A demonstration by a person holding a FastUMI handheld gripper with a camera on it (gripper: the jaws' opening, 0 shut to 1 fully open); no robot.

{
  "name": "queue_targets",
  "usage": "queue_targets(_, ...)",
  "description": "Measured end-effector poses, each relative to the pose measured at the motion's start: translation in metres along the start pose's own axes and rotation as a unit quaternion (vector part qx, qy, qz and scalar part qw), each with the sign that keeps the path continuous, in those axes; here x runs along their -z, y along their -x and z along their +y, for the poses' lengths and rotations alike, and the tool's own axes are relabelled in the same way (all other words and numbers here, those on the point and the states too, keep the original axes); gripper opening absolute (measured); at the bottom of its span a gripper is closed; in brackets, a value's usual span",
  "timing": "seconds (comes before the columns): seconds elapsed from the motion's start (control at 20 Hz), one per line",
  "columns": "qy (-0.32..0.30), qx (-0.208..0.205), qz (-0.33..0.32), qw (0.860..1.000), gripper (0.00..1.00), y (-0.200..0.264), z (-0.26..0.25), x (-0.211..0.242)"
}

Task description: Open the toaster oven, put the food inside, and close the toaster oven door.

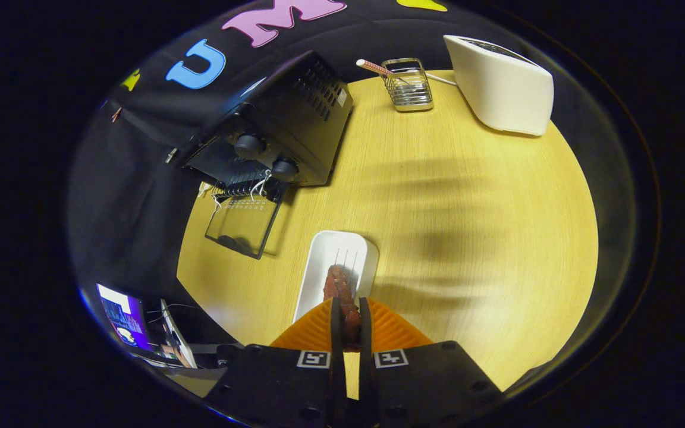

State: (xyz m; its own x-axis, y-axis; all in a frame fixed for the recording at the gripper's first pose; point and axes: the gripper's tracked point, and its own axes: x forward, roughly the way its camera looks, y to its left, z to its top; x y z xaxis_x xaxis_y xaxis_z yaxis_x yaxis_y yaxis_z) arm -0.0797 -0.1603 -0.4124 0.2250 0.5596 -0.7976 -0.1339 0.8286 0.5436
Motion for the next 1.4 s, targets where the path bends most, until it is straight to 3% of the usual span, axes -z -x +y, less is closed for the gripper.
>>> queue_targets(0.3,0.014,0.038,-0.092,0.995,0.12,0.045,0.034,-0.024)
queue_targets(0.65,0.027,0.02,-0.178,0.984,0.12,0.057,0.151,-0.03)
queue_targets(1.0,0.023,-0.033,-0.232,0.972,0.12,-0.006,0.258,-0.055)
queue_targets(1.4,-0.002,-0.02,-0.291,0.956,0.12,-0.088,0.268,-0.121)
